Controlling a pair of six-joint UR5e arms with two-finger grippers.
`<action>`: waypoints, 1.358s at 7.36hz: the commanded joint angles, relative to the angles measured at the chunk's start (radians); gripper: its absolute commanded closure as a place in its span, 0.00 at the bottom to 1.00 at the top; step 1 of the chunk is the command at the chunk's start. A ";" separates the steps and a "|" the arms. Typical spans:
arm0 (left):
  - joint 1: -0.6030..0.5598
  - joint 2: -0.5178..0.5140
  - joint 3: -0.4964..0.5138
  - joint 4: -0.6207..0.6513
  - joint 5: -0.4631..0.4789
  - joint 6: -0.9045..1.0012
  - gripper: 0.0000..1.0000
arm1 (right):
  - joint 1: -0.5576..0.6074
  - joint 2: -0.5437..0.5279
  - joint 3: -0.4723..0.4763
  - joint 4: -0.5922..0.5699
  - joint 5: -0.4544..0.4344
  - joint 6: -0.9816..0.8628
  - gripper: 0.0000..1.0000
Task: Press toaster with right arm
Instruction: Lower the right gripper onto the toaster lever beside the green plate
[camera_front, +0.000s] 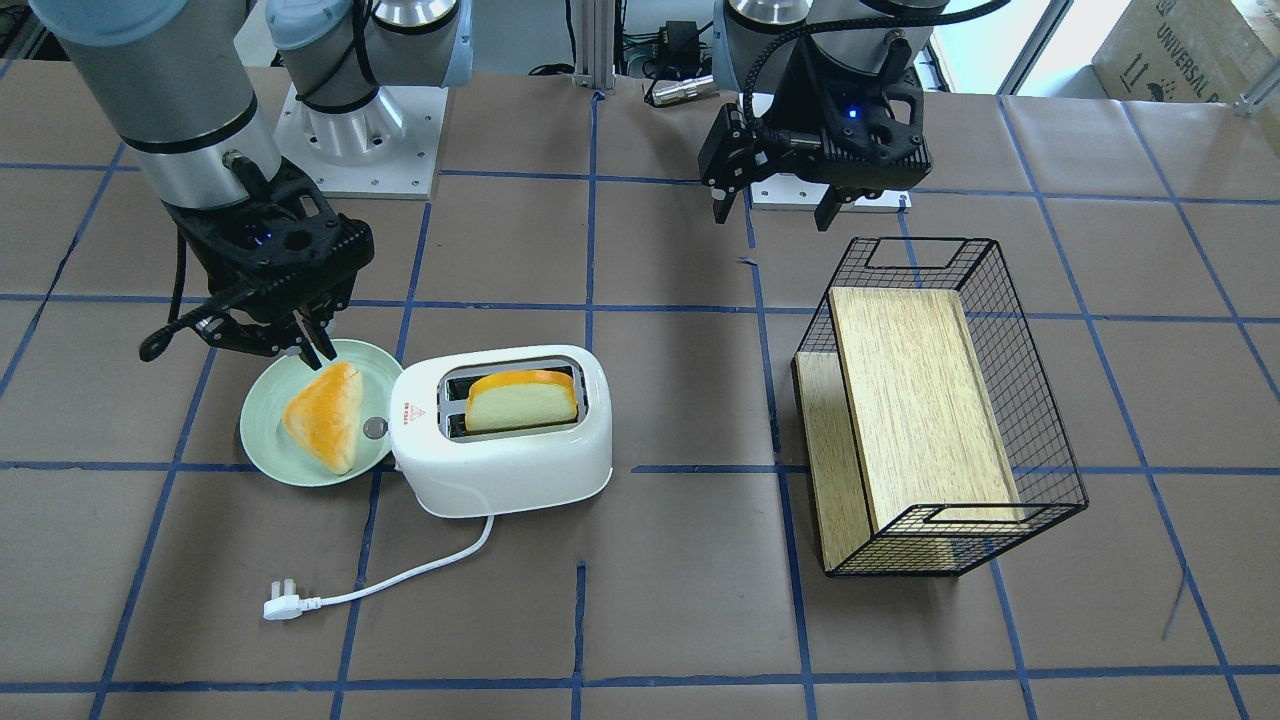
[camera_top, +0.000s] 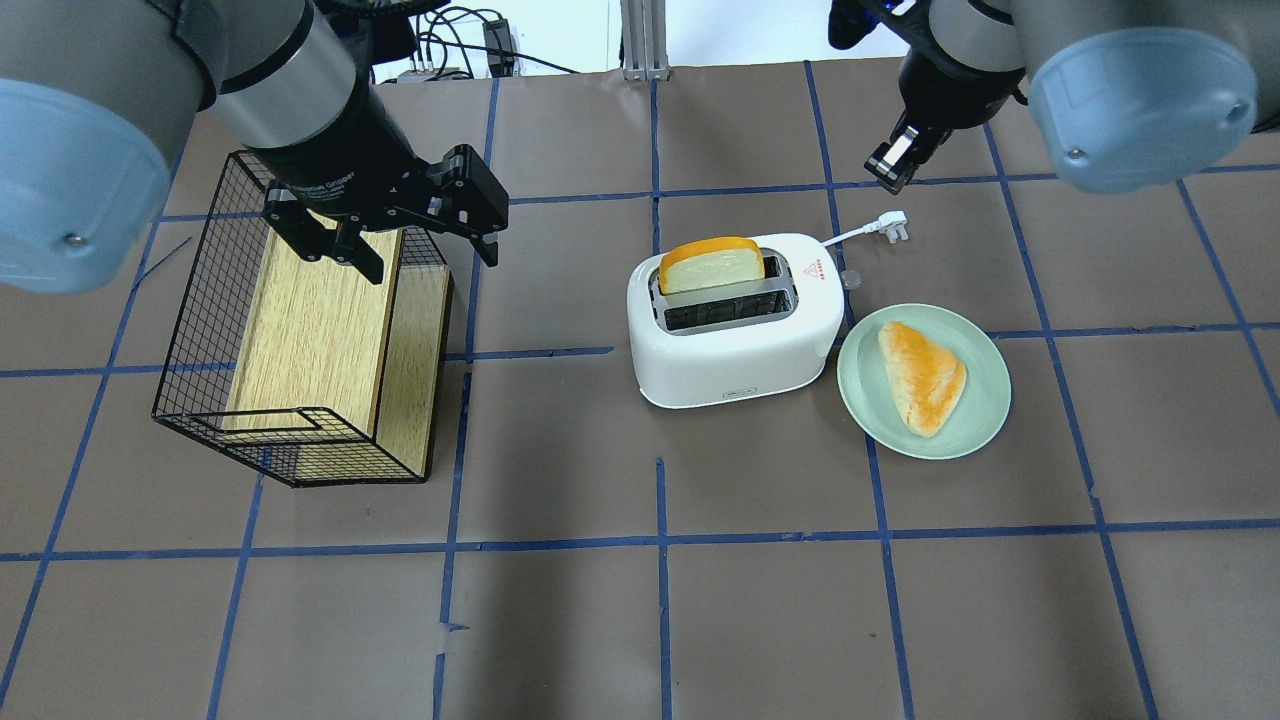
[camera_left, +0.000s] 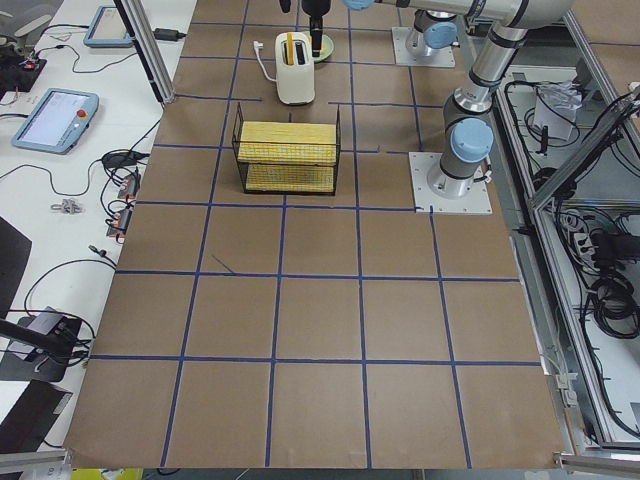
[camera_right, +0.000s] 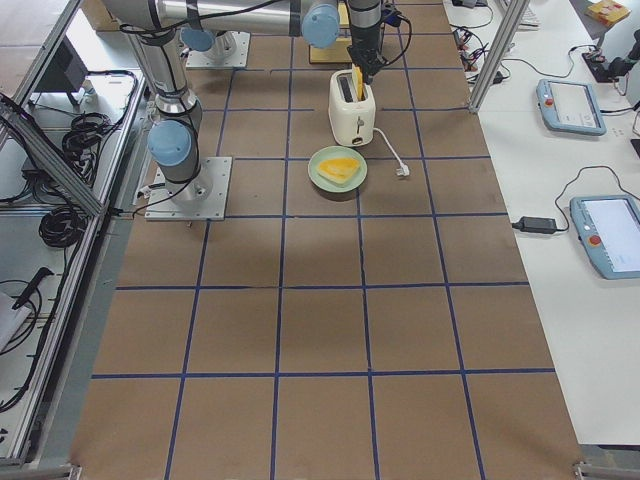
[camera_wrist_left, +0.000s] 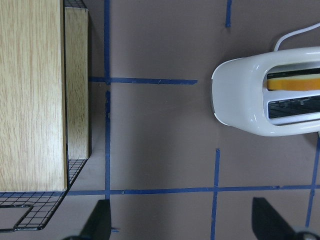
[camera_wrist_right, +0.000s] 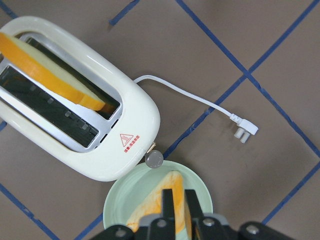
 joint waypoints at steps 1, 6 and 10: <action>0.000 0.000 0.002 0.000 0.000 0.000 0.00 | 0.003 0.045 0.006 -0.001 0.009 -0.369 0.79; 0.000 0.000 0.000 0.000 0.000 0.000 0.00 | 0.006 0.130 0.108 -0.181 -0.006 -0.855 0.79; 0.000 0.000 0.000 0.000 0.000 0.000 0.00 | 0.001 0.127 0.248 -0.316 -0.060 -0.891 0.80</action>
